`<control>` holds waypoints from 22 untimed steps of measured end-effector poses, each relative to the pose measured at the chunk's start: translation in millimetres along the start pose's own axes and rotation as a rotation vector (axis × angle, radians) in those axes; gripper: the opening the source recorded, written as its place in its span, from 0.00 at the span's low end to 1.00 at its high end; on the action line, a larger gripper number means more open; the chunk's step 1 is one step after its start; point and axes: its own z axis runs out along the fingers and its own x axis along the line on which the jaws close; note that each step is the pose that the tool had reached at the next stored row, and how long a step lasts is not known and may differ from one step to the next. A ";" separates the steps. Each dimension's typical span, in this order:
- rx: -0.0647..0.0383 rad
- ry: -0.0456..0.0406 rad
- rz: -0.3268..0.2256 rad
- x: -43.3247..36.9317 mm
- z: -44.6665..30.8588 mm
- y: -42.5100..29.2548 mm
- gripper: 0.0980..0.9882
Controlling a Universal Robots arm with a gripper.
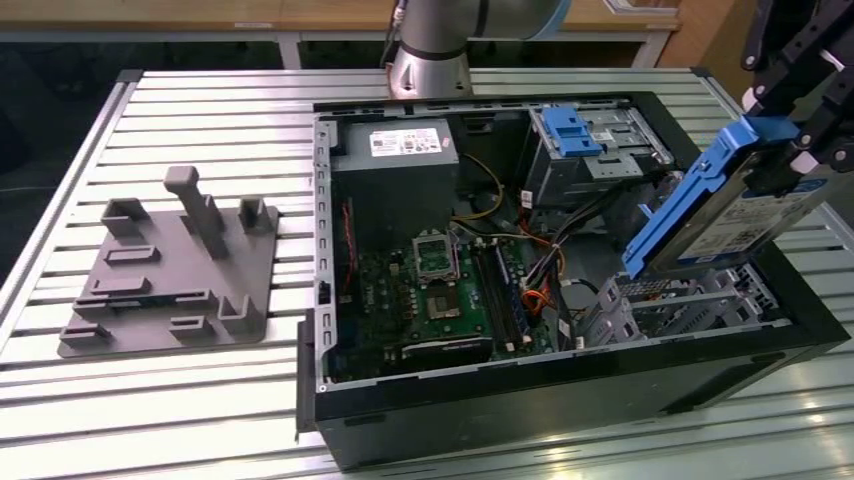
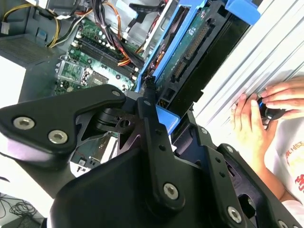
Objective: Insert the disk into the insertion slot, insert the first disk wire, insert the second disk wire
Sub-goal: 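Insert the disk into the insertion slot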
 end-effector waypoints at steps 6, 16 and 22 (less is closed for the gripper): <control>-0.001 0.0001 0.004 0.4 1.6 -9.9 0.30; -0.012 0.0012 0.023 1.1 8.9 -14.5 0.30; -0.012 0.0013 0.023 1.2 12.3 -14.5 0.30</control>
